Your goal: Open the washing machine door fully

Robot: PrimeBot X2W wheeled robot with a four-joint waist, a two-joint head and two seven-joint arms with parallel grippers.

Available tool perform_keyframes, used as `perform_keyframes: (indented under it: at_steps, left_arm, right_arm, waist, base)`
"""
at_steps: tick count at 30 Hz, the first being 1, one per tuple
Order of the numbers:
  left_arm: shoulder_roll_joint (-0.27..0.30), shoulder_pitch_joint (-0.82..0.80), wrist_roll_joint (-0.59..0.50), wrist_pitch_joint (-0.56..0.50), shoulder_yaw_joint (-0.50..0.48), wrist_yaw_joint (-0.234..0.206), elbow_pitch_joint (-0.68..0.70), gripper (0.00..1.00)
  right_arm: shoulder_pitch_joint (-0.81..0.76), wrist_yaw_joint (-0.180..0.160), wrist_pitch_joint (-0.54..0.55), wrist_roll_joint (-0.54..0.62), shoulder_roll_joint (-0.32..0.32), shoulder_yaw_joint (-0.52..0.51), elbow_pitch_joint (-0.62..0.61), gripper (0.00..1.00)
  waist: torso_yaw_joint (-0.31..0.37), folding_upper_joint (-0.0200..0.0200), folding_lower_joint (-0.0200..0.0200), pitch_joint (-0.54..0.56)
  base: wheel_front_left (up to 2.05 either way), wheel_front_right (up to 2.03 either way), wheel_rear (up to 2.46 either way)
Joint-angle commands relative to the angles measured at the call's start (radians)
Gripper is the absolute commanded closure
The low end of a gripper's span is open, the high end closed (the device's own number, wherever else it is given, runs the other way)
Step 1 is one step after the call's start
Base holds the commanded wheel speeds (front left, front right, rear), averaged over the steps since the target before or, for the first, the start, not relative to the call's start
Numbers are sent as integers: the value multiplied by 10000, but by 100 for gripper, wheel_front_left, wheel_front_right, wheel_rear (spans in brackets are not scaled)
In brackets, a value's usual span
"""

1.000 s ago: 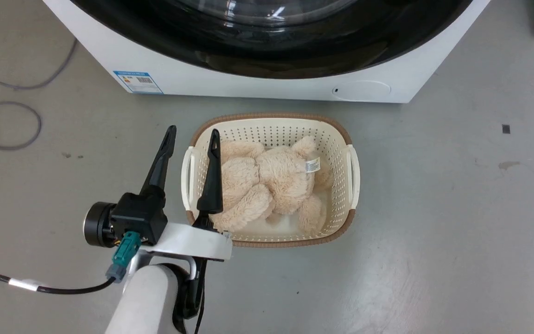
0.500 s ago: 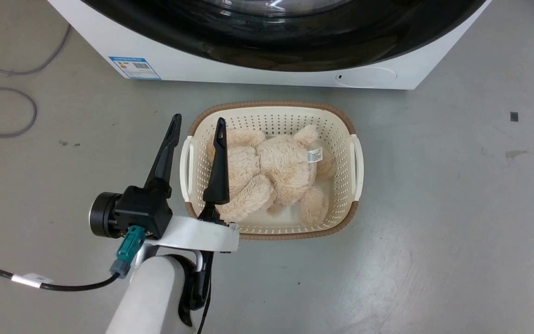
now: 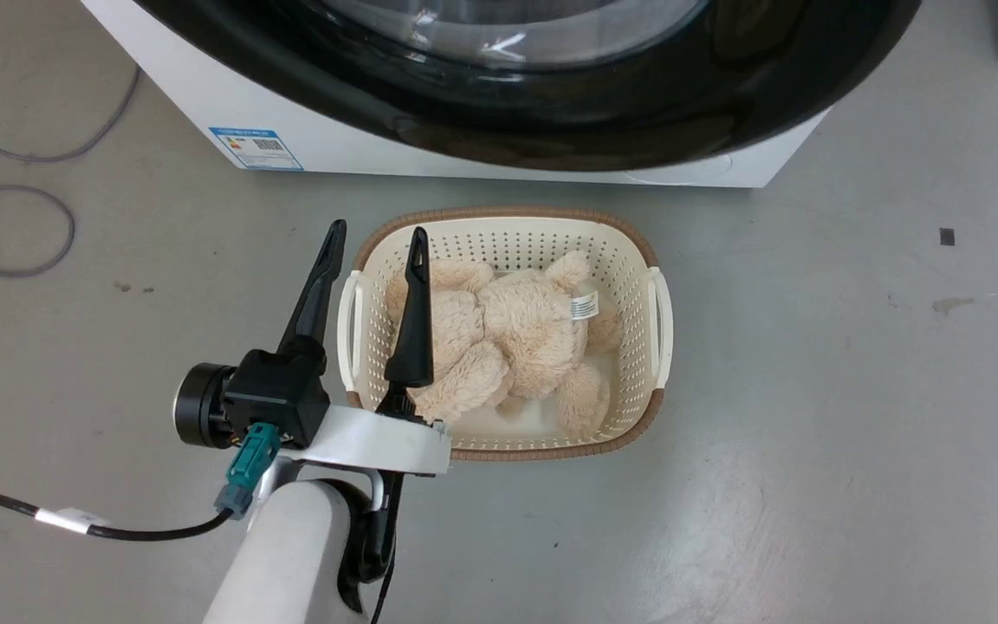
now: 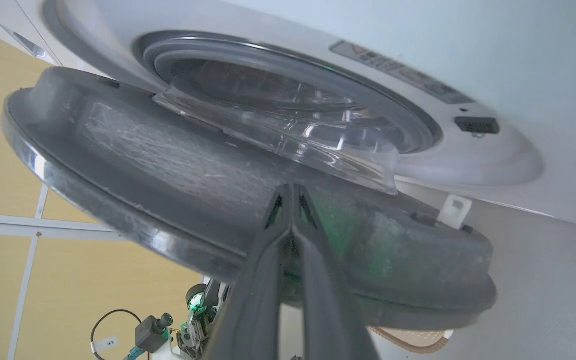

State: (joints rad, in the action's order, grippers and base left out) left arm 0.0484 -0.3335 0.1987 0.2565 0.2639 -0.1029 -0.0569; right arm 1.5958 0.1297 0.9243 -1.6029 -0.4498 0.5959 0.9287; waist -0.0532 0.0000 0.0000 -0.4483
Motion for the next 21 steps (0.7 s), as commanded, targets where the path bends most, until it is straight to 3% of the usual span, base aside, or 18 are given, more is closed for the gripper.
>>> perform_keyframes:
  at_steps: [1,21]
  left_arm:
    - [18,-39,74,53,-13,-15,-25,0]
    - [18,342,206,53,74,-5,-540,0]
  right_arm:
    - [-351,10,119,-53,-1,69,-92,100]
    - [-2390,10,680,-877,-97,103,-1217,100]
  waist:
    - [19,0,0,41]
    - [16,0,0,1129]
  base:
    - [0,0,0]
    - [0,0,0]
